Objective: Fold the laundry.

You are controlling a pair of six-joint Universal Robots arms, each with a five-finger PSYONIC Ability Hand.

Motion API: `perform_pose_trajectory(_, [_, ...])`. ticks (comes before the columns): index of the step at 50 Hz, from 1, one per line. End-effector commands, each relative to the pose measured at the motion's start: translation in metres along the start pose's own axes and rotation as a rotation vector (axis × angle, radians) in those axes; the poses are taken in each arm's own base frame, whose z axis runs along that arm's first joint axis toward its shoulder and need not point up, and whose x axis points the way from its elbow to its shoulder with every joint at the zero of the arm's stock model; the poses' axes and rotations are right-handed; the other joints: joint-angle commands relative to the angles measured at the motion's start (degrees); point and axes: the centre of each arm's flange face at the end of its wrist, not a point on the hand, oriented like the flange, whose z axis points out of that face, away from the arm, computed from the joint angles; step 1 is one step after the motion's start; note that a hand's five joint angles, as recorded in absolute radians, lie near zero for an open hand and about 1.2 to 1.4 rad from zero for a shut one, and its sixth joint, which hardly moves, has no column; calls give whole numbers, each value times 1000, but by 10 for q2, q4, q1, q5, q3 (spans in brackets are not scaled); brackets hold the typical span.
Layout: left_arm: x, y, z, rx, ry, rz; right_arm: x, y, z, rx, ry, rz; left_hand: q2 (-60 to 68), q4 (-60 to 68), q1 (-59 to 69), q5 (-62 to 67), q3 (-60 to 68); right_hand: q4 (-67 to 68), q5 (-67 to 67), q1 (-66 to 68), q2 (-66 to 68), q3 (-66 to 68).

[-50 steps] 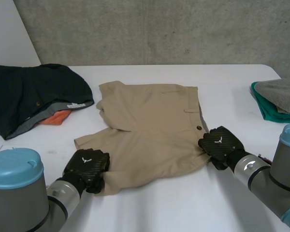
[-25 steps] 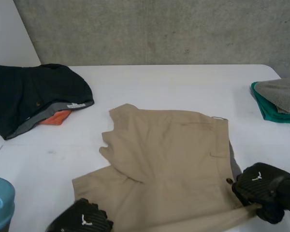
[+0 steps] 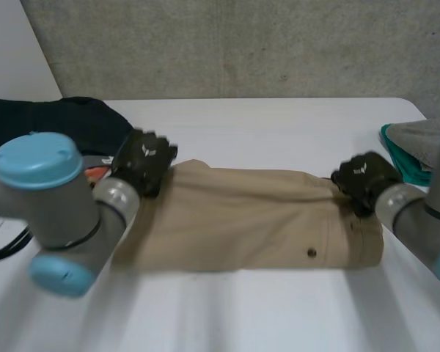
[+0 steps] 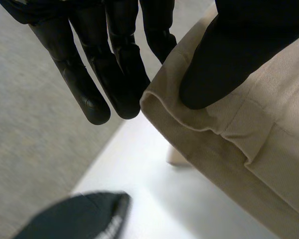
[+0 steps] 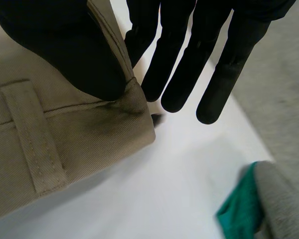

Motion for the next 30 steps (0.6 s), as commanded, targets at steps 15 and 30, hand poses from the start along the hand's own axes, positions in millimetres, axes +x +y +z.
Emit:
perform_pose_trajectory(15, [17, 6, 109, 162, -152, -24, 20, -4, 116, 120, 339, 2, -586, -588, -553, -580, -583, -585, -585, -522, -575, -581])
perform_pose_trajectory(30, [7, -37, 10, 159, -74, -155, -19, 21, -2, -119, -132, 344, -586, -588, -553, -580, -583, -559, -559, -496, -549, -555])
